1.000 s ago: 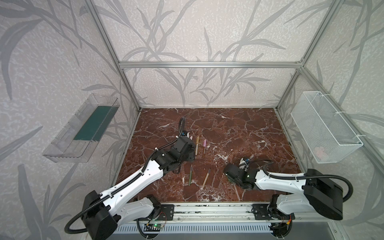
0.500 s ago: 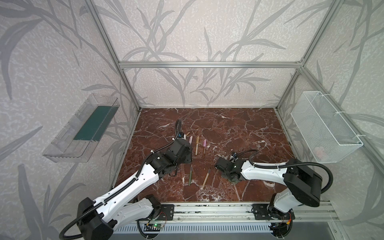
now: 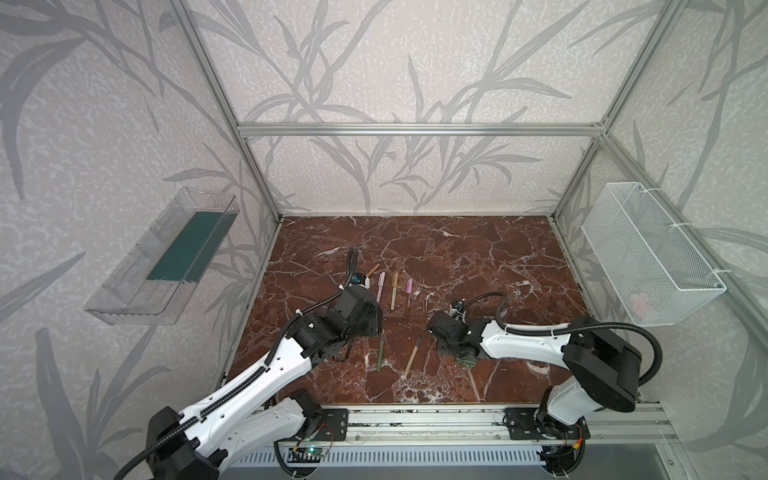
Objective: Insert the pens into the pen caps
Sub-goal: 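Grasp the tan cap with the right gripper while the left grasps the beige pen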
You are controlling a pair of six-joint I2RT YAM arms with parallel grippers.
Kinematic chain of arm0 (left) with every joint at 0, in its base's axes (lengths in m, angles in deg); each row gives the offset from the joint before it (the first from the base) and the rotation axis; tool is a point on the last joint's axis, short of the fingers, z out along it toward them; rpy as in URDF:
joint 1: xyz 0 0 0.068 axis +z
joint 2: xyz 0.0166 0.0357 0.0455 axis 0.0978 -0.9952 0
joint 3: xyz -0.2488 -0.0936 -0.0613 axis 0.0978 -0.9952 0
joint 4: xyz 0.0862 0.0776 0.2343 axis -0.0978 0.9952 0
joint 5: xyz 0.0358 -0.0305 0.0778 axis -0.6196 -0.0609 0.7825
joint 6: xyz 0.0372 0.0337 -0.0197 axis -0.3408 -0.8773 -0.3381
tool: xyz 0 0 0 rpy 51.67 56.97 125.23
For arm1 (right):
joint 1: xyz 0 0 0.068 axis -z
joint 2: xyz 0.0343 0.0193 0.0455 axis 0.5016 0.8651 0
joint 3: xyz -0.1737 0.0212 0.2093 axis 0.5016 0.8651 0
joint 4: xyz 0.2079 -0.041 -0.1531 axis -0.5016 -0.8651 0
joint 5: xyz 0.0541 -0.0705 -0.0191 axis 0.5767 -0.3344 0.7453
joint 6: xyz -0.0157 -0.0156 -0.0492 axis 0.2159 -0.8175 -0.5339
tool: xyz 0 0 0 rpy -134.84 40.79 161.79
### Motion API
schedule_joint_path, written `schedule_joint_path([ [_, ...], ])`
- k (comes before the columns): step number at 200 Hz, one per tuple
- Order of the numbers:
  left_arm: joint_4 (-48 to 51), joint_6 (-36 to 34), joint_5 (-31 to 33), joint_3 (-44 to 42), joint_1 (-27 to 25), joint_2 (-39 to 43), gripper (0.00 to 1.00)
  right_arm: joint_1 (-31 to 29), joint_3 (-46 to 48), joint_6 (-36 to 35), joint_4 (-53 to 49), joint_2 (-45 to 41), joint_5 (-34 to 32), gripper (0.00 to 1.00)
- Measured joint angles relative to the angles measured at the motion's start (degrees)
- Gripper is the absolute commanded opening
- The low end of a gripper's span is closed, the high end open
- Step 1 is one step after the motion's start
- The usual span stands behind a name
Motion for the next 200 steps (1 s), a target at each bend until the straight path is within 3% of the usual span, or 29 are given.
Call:
schedule_joint_path([
  [64,-2.2,4.3,-6.9,-16.1,-0.3,0.5,0.51,1.0,3.4,-1.2,11.1,-1.5,3.0,0.12],
  [96,-4.8,5.2,-7.7,-15.8,-2.3,-4.1,0.5,1.0,4.9,-2.0,10.4,-4.1,4.7,0.11],
  [150,-7.6,5.6,-4.8,-9.6,-14.1,-7.7,0.43,1.0,10.2,-2.7,9.0,-12.0,5.1,0.16],
  [168,-9.3,5.6,-4.6,-8.8,-15.7,-9.6,0.42,1.0,12.3,-3.0,9.8,-14.5,5.0,0.1],
  [200,-11.0,5.5,-4.2,-8.7,-17.9,-13.9,0.42,1.0,12.5,-3.1,10.0,-14.8,5.0,0.08],
])
